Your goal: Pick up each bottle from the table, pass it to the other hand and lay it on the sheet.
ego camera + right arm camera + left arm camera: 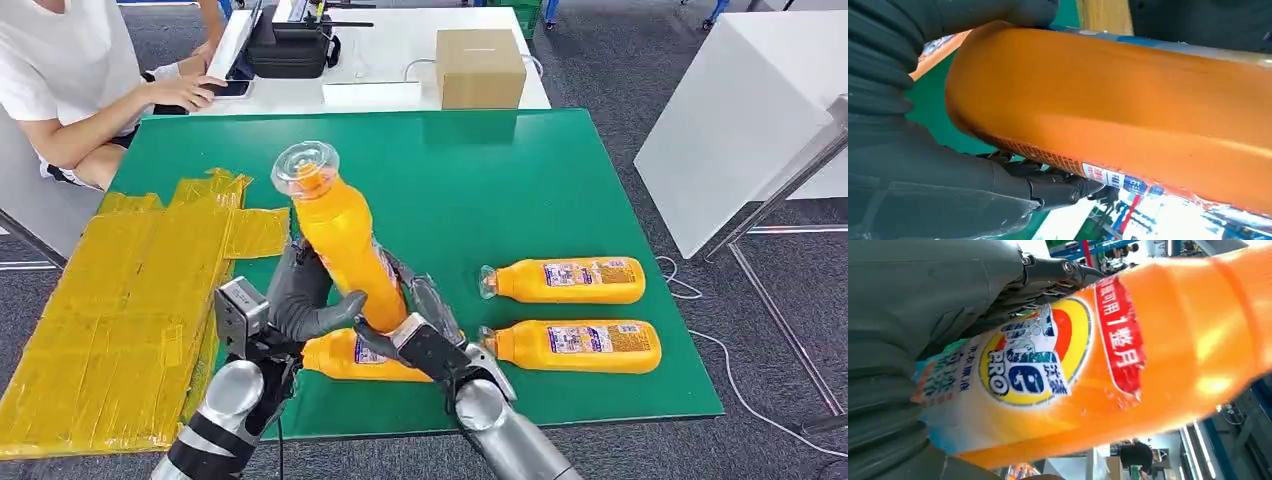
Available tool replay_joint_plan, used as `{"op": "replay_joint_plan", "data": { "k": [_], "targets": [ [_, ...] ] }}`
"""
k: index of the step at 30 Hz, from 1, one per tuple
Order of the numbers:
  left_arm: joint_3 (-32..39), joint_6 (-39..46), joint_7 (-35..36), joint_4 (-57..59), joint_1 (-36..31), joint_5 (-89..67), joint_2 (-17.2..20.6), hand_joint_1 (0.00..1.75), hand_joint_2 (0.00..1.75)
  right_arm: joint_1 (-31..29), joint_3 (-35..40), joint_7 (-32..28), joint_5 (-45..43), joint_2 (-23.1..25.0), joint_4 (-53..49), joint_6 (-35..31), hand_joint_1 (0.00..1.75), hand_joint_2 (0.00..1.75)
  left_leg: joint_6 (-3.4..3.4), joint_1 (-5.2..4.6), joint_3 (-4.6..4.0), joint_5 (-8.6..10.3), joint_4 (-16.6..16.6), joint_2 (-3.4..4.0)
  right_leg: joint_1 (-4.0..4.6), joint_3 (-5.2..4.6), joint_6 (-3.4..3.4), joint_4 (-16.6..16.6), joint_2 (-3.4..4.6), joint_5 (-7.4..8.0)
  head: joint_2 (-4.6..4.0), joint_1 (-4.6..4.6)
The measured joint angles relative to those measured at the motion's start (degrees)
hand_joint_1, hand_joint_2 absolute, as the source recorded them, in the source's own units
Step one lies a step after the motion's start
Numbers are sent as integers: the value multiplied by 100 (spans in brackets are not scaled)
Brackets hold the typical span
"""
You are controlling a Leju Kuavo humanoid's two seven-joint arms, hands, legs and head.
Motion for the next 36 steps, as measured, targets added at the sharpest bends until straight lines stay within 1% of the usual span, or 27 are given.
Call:
{"op": "replay_joint_plan", "data": {
  "k": [2,7,11,16,23,28,29,36],
  "targets": [
    [-2,-9,-2,0,13,13,0,0,175,-17,-19,20,37,0,37,-26,175,175,0,0,0,0,0,1,0,0,0,0,0,0,0,0],
    [-2,-59,-2,0,17,59,2,0,175,-74,29,31,626,0,129,-317,175,175,0,0,0,0,0,0,0,0,0,0,0,0,0,0],
    [22,-68,7,2,18,70,4,0,175,-145,258,87,1496,-22,219,-743,175,175,0,0,0,0,0,1,0,-1,0,0,0,0,0,-2],
    [101,-74,24,22,25,105,24,0,175,-224,490,186,2147,-72,240,-1014,175,175,0,0,1,0,0,1,0,-2,0,0,1,0,0,-2],
    [221,-120,28,131,34,173,33,0,175,-404,758,345,2614,-164,243,-1034,175,175,0,0,1,0,0,2,0,-1,0,0,1,0,0,-2],
    [302,-164,26,243,31,186,31,0,175,-483,890,428,2684,-208,249,-1029,175,175,0,0,1,0,0,2,0,-2,0,0,1,0,0,-2],
    [306,-166,24,254,29,188,31,175,175,-486,894,428,2688,-212,254,-1029,175,175,0,0,1,0,0,2,0,-2,0,0,1,0,0,0],
    [374,-5,-89,332,32,313,7,175,175,-555,1001,489,2665,-258,260,-1019,175,175,0,0,1,0,0,2,0,-2,0,0,1,0,0,-2]
  ]
}}
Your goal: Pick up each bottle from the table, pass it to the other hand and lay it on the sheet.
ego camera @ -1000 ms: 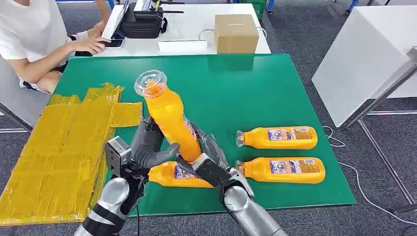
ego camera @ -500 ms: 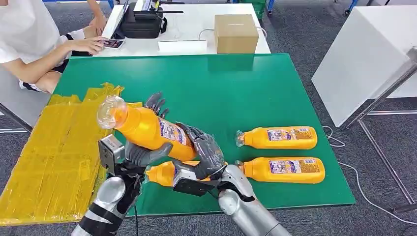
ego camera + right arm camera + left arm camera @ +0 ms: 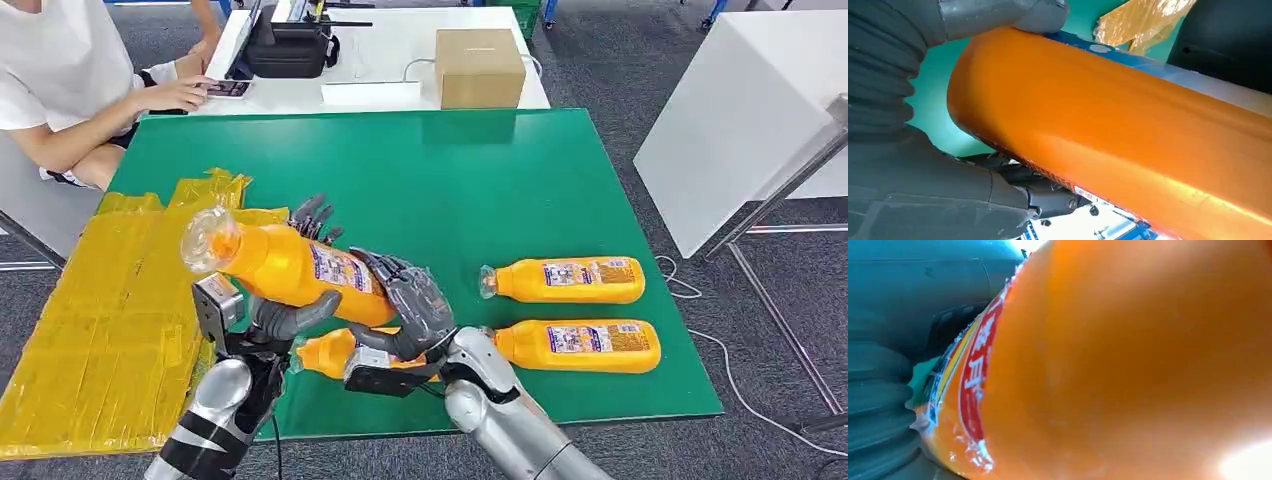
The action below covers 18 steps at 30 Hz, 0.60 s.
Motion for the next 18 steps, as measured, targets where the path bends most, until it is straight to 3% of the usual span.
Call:
{"op": "replay_joint_plan", "data": {
  "k": [15,16,18],
  "targets": [
    [123,1175,-593,-470,330,195,-243,175,175,139,88,-372,-1041,2,-214,308,169,175,0,0,0,0,0,2,0,-1,0,0,1,0,0,0],
    [122,1271,-623,-555,362,208,-256,175,175,175,88,-389,-1091,4,-282,315,0,175,0,0,0,0,0,1,0,-1,0,-1,1,0,0,0],
    [125,1345,-636,-675,409,221,-271,175,175,210,88,-391,-1128,11,-380,317,0,175,0,0,0,0,0,1,0,-2,0,-1,1,0,0,0]
  ]
}}
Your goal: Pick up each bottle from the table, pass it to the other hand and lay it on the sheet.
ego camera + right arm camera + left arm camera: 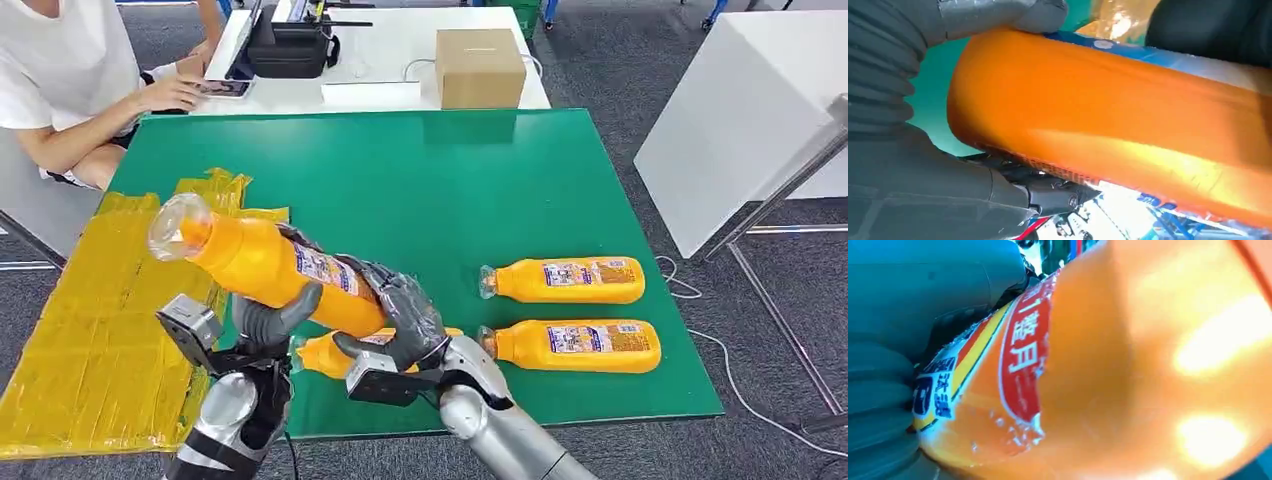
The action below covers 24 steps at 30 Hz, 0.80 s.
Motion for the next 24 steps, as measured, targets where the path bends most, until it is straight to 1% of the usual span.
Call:
{"op": "replay_joint_plan", "data": {
  "k": [3,5,7,8,10,12,14,16,18,21,24],
  "targets": [
    [22,228,-64,-114,1,-92,-17,175,175,120,-7,-92,-204,7,-125,48,0,175,0,0,0,0,0,0,0,0,0,0,0,0,0,2],
    [24,716,-144,-179,-13,-760,7,175,175,271,-48,-162,-630,9,-319,184,0,175,0,0,0,0,0,-2,0,1,0,0,-1,0,0,0],
    [94,1599,-30,-181,-144,-2084,79,175,175,499,-116,-278,-886,-26,-628,267,0,175,0,2,0,0,0,-1,1,1,0,1,-1,0,0,11],
    [131,1914,134,-168,-243,-2810,162,175,175,605,-144,-284,-955,-37,-774,291,0,175,0,1,0,0,0,-1,1,1,0,1,-1,0,0,0],
    [241,2352,681,-72,-437,-4659,322,175,175,799,-238,-289,-1027,-66,-1109,291,0,175,0,3,1,1,0,-4,2,1,-1,1,-3,0,0,-2],
    [414,2435,1341,117,-614,-6526,442,175,175,900,-381,-275,-1040,-114,-1397,282,0,175,-5,3,1,4,0,-9,2,4,-1,1,-7,0,0,2],
    [619,2444,1651,339,-762,-7750,573,175,175,977,-518,-271,-1040,-151,-1624,282,0,175,-6,3,3,4,-1,7,1,1,-2,3,5,3,0,2],
    [782,2457,1764,472,-855,-7896,656,175,175,1047,-601,-258,-1049,-190,-1763,282,0,175,-5,2,7,4,-1,21,1,1,-2,2,9,3,0,2],
    [853,2472,2178,619,-968,-8423,732,175,175,1091,-678,-258,-1049,-214,-1858,275,0,175,-6,2,6,5,0,9,1,3,-2,2,7,3,0,4],
    [883,2338,2881,1243,-1306,-9386,1034,175,175,1183,-802,-262,-1062,-236,-2042,212,0,175,-7,3,6,6,0,3,1,3,-2,3,6,3,0,2],
    [723,1879,3386,2076,-1776,-9589,1386,175,175,1256,-925,-264,-1075,-275,-2197,179,0,175,-10,4,8,8,0,20,2,-1,-3,5,9,3,0,0]
  ]
}}
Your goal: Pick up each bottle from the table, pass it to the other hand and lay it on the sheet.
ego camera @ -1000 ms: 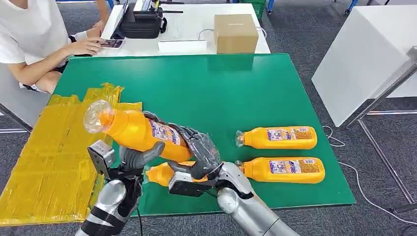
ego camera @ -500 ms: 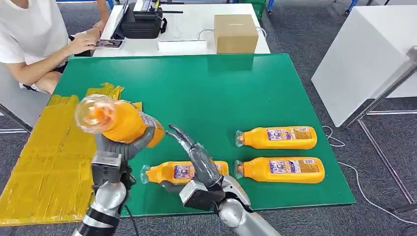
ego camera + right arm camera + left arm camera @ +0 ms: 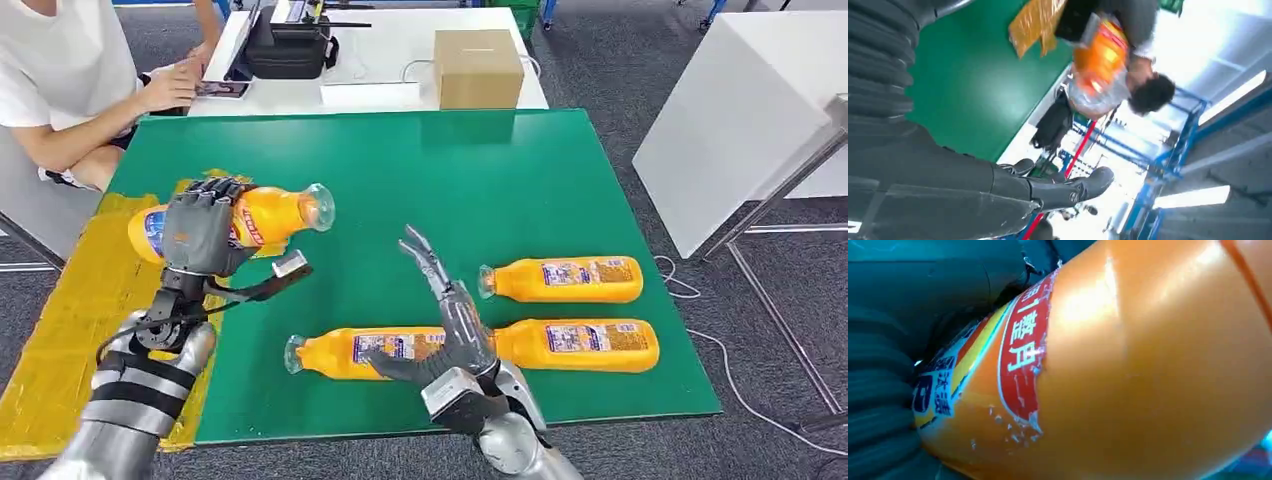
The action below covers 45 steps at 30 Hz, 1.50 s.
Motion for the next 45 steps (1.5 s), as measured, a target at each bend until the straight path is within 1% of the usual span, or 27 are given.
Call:
{"op": "replay_joint_plan", "data": {
  "k": [2,5,9,17,23,25,29,33,42,45],
  "targets": [
    [-191,-363,98,665,-336,-28,223,175,175,41,-76,2,24,-28,-85,0,0,175,-1,0,1,1,0,-1,0,0,0,3,0,0,0,2],
    [-365,-835,126,1639,-748,-39,406,175,175,81,-151,13,162,-50,-175,0,0,175,-2,1,1,1,0,0,0,1,0,5,1,0,0,7],
    [-480,-937,139,2413,-971,-30,508,175,175,108,-192,26,208,-52,-225,-2,0,175,-2,1,-2,1,0,-7,-1,0,0,5,0,-1,0,4],
    [-583,-952,144,2956,-1120,-30,568,175,175,116,-203,31,223,-52,-256,-2,0,175,-2,0,-5,1,0,-8,-1,0,0,2,0,-1,0,4],
    [-609,-1919,194,3492,-1250,112,568,175,175,105,-205,144,426,-55,-256,-4,0,175,-2,1,-2,1,0,-4,-1,1,0,4,1,0,0,4],
    [-607,-2043,185,3659,-1252,186,568,0,175,63,-203,347,670,-76,-247,65,0,175,-2,6,-3,1,0,-5,0,1,0,4,1,-1,0,2],
    [-489,-1914,-16,3859,-1294,468,544,0,175,-127,-107,934,1588,-225,-50,192,0,175,-3,6,-1,1,0,-10,0,6,0,4,0,-1,0,2],
    [-371,-1463,-195,3920,-1207,617,458,0,175,-451,178,1463,2481,-485,350,440,0,175,-2,4,-1,2,0,-20,0,9,0,3,-4,0,0,2],
    [-177,-1289,-263,3985,-1120,969,262,0,175,-1210,956,2114,3399,-914,1198,853,0,175,-1,2,0,5,1,-26,-1,12,1,3,-11,0,0,2],
    [-35,-1141,-437,3985,-1101,1289,183,0,175,-1445,1191,2279,3573,-981,1516,907,0,175,-2,3,0,5,1,-26,0,12,1,4,-11,0,0,2]
  ]
}}
